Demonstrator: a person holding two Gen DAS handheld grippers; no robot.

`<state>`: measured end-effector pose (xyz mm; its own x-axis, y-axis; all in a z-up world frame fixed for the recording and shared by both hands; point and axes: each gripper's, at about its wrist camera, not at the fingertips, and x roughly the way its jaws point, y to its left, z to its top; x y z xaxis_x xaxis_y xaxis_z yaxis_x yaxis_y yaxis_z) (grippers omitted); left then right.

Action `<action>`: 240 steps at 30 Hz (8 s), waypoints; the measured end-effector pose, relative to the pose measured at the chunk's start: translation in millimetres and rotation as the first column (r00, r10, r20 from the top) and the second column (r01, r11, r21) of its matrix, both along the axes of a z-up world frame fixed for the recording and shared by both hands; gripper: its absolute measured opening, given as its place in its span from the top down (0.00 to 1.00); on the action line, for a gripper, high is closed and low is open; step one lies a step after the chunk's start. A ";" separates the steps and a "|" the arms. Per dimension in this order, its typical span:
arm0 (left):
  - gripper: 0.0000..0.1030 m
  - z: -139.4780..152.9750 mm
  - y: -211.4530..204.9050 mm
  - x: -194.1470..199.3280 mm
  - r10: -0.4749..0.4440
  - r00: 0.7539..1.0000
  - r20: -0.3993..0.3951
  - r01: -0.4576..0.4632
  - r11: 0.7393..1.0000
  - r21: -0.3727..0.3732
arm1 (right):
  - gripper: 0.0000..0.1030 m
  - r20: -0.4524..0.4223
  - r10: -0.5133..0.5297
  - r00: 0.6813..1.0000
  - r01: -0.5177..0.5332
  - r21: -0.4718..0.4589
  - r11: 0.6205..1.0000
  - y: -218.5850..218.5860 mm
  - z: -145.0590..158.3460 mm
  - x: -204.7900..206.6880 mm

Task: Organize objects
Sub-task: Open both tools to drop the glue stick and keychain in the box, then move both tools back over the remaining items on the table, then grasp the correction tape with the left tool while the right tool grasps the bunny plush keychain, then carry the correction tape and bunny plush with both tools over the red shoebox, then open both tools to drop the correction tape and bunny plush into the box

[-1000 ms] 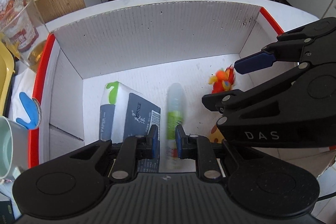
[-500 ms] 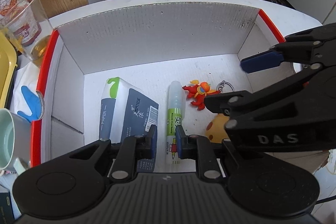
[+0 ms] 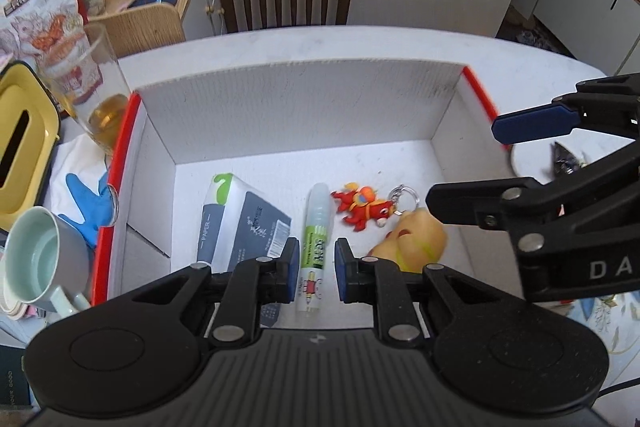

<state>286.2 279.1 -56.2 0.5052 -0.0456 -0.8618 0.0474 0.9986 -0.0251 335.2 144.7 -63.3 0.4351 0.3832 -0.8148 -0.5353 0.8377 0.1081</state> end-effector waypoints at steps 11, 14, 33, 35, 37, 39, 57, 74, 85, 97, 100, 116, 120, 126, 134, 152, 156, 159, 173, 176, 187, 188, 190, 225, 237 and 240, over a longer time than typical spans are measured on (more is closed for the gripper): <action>0.83 30.4 -31.7 -24.7 0.015 0.998 0.057 -0.015 1.000 -0.013 | 0.28 0.066 0.008 0.998 -0.013 0.068 0.998 -49.5 34.1 -33.0; 0.83 39.9 -44.7 -33.1 0.012 0.996 0.083 -0.011 1.000 -0.010 | 0.28 0.085 0.008 0.996 -0.015 0.088 0.996 -67.6 41.9 -44.1; 0.76 69.0 -156.3 -67.9 -0.076 0.981 0.179 0.085 0.995 -0.043 | 0.25 0.190 -0.075 0.979 0.054 0.116 0.992 -208.4 62.5 -120.6; 0.74 67.3 -169.2 -70.3 -0.088 0.979 0.185 0.097 0.994 -0.040 | 0.21 0.189 -0.091 0.978 0.070 0.117 0.991 -224.9 60.2 -126.7; 0.74 64.9 -180.8 -72.3 -0.100 0.978 0.185 0.110 0.993 -0.041 | 0.21 0.180 -0.100 0.979 0.080 0.120 0.990 -240.5 57.5 -132.1; 0.74 61.5 -191.3 -73.8 -0.107 0.978 0.179 0.118 0.992 -0.050 | 0.20 0.176 -0.116 0.978 0.096 0.117 0.989 -256.4 54.1 -138.8; 0.19 26.5 -269.9 -75.8 -0.140 0.974 0.178 0.152 0.987 -0.057 | 0.04 0.170 -0.251 0.953 0.247 0.049 0.968 -364.4 18.3 -172.3; 0.02 -57.0 -288.8 -65.6 -0.092 0.994 0.065 0.096 0.994 -0.059 | 0.01 0.149 -0.252 0.956 0.254 0.010 0.967 -362.8 -21.5 -134.1; 0.02 -95.9 -304.1 -65.1 -0.060 0.998 0.015 0.061 0.998 -0.035 | 0.01 0.111 -0.209 0.972 0.211 -0.012 0.977 -347.3 -40.7 -111.6; 0.02 -103.6 -316.3 -50.6 -0.030 0.999 0.036 0.030 0.999 0.021 | 0.03 0.084 -0.197 0.977 0.200 -0.027 0.979 -332.0 -58.7 -91.1; 0.02 -105.0 -317.9 -48.4 -0.027 0.998 0.055 0.025 0.999 0.029 | 0.07 0.079 -0.195 0.978 0.198 -0.030 0.980 -323.6 -64.9 -84.0; 0.07 -106.2 -315.4 -50.5 0.008 0.994 0.113 -0.011 1.000 0.026 | 0.32 0.083 -0.161 0.983 0.168 -0.079 0.983 -284.3 -90.1 -59.4; 0.30 -102.3 -317.3 -52.1 -0.013 0.992 0.129 0.010 1.000 0.028 | 0.44 0.083 -0.154 0.985 0.161 -0.093 0.983 -280.4 -91.7 -58.5; 0.47 -98.1 -317.6 -51.1 -0.029 0.992 0.123 0.027 0.999 0.017 | 0.53 0.086 -0.164 0.983 0.172 -0.099 0.980 -281.1 -90.8 -61.6; 0.47 -94.0 -305.3 -52.3 0.004 0.995 0.103 -0.002 1.000 -0.014 | 0.55 0.105 -0.187 0.977 0.195 -0.071 0.978 -288.4 -74.5 -75.4; 0.47 -24.6 -259.2 -88.2 -0.013 0.979 0.203 0.028 0.997 -0.069 | 0.55 0.146 -0.174 0.974 0.186 -0.068 0.980 -272.9 -19.8 -123.4; 0.47 -7.5 -247.5 -92.3 -0.026 0.975 0.222 0.045 0.996 -0.081 | 0.55 0.168 -0.167 0.972 0.179 -0.055 0.982 -261.1 -4.4 -132.1; 0.47 4.3 -236.1 -94.0 -0.036 0.971 0.235 0.057 0.995 -0.086 | 0.55 0.194 -0.154 0.969 0.166 -0.045 0.985 -250.9 8.0 -137.8; 0.47 59.0 -143.4 -93.2 -0.042 0.957 0.286 0.061 0.996 -0.059 | 0.55 0.238 -0.120 0.964 0.134 -0.045 0.990 -183.0 44.5 -143.4; 0.47 63.2 -119.2 -91.4 -0.029 0.957 0.288 0.045 0.998 -0.048 | 0.54 0.245 -0.108 0.964 0.123 -0.048 0.991 -164.5 48.7 -142.0; 0.47 59.1 -39.2 -88.1 0.001 0.965 0.264 0.008 0.999 -0.034 | 0.54 0.245 -0.068 0.967 0.085 -0.057 0.995 -95.1 54.4 -126.5; 0.47 58.7 -33.1 -87.4 0.001 0.965 0.263 0.006 1.000 -0.027 | 0.54 0.240 -0.066 0.969 0.082 -0.059 0.995 -88.7 53.0 -124.0; 0.47 57.8 -21.1 -85.5 0.000 0.965 0.261 0.003 1.000 -0.012 | 0.54 0.227 -0.060 0.972 0.076 -0.062 0.995 -76.7 50.3 -117.4; 0.47 -18.2 32.7 56.8 -0.079 0.992 0.097 0.073 0.996 0.059 | 0.54 0.119 0.015 0.993 0.014 -0.239 0.971 49.1 -47.0 3.4; 0.47 -50.2 19.6 89.7 -0.102 0.994 -0.044 0.105 0.993 0.063 | 0.55 0.045 0.043 0.998 -0.027 -0.308 0.951 74.7 -73.1 6.6; 0.47 -57.4 16.7 91.2 -0.114 0.991 -0.075 0.119 0.991 0.069 | 0.57 0.017 0.038 0.999 -0.031 -0.313 0.949 76.3 -78.7 9.3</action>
